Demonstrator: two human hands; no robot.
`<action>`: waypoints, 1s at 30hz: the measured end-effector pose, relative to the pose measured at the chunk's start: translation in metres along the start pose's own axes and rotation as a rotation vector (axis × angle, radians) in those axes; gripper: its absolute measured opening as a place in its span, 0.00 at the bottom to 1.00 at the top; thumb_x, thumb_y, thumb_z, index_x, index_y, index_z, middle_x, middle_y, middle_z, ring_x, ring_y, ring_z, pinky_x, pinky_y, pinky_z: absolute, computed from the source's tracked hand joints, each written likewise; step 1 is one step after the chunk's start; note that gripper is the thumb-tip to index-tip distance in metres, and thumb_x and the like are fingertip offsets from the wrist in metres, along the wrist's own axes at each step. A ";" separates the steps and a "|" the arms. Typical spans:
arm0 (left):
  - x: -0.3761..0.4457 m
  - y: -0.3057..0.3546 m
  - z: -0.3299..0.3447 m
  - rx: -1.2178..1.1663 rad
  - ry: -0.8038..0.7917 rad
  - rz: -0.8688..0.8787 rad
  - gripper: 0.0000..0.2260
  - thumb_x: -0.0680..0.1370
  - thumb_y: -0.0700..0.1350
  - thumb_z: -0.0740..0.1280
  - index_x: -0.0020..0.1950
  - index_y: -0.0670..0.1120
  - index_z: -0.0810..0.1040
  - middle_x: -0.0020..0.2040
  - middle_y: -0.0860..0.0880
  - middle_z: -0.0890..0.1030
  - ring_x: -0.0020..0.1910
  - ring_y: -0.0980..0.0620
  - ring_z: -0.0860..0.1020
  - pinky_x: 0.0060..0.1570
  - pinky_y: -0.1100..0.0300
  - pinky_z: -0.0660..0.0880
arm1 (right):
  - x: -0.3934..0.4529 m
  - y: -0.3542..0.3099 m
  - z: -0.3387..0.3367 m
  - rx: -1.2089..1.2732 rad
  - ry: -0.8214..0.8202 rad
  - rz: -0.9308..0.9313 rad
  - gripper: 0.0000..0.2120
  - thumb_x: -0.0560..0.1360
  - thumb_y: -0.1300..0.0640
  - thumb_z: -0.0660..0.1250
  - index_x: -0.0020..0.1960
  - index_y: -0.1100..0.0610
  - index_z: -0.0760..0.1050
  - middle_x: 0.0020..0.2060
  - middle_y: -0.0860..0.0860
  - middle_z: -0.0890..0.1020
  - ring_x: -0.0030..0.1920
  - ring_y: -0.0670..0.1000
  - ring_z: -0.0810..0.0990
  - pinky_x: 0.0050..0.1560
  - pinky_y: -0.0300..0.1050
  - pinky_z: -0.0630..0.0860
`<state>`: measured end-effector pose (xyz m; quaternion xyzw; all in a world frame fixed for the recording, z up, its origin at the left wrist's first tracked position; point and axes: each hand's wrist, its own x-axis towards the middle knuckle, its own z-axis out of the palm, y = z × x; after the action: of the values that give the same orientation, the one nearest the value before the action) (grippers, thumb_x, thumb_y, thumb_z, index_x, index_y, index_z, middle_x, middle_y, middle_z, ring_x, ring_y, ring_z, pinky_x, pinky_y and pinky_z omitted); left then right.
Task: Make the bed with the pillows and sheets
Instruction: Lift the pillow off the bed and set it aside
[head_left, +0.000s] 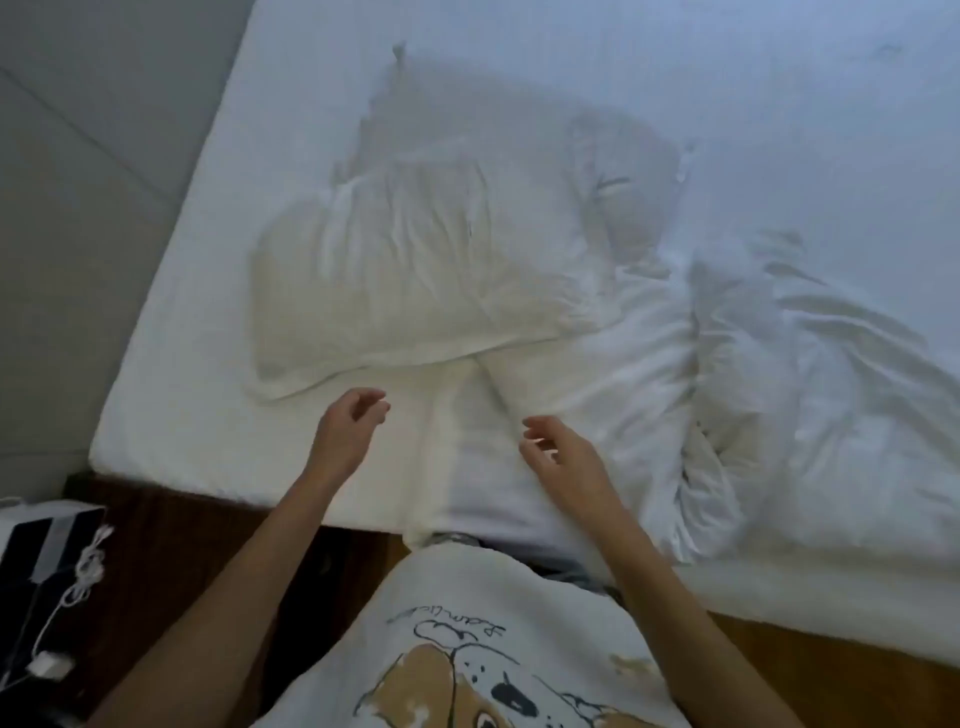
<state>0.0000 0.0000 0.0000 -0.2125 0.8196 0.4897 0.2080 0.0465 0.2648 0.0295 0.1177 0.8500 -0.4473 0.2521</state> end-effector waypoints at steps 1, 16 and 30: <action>0.001 -0.002 -0.002 -0.007 0.006 -0.028 0.05 0.80 0.42 0.65 0.54 0.47 0.77 0.51 0.45 0.82 0.52 0.46 0.80 0.49 0.58 0.73 | 0.003 -0.006 0.003 -0.016 0.003 0.002 0.16 0.79 0.52 0.64 0.65 0.53 0.73 0.55 0.46 0.79 0.52 0.46 0.78 0.56 0.44 0.74; 0.058 -0.001 -0.008 0.210 0.089 -0.003 0.10 0.79 0.41 0.66 0.60 0.45 0.78 0.54 0.51 0.80 0.51 0.52 0.78 0.54 0.55 0.73 | 0.130 -0.016 0.012 0.030 -0.047 0.109 0.16 0.77 0.56 0.67 0.64 0.58 0.74 0.56 0.54 0.81 0.53 0.52 0.79 0.58 0.51 0.75; 0.307 -0.063 -0.109 0.579 0.064 -0.138 0.38 0.73 0.57 0.72 0.77 0.48 0.58 0.74 0.40 0.63 0.71 0.39 0.64 0.65 0.47 0.67 | 0.347 -0.080 0.055 -0.421 0.409 0.262 0.59 0.64 0.31 0.71 0.78 0.54 0.40 0.76 0.64 0.48 0.76 0.64 0.47 0.72 0.64 0.51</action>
<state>-0.2325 -0.1682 -0.1663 -0.2149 0.9150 0.2134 0.2665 -0.2630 0.1657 -0.1258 0.2587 0.9346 -0.1923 0.1501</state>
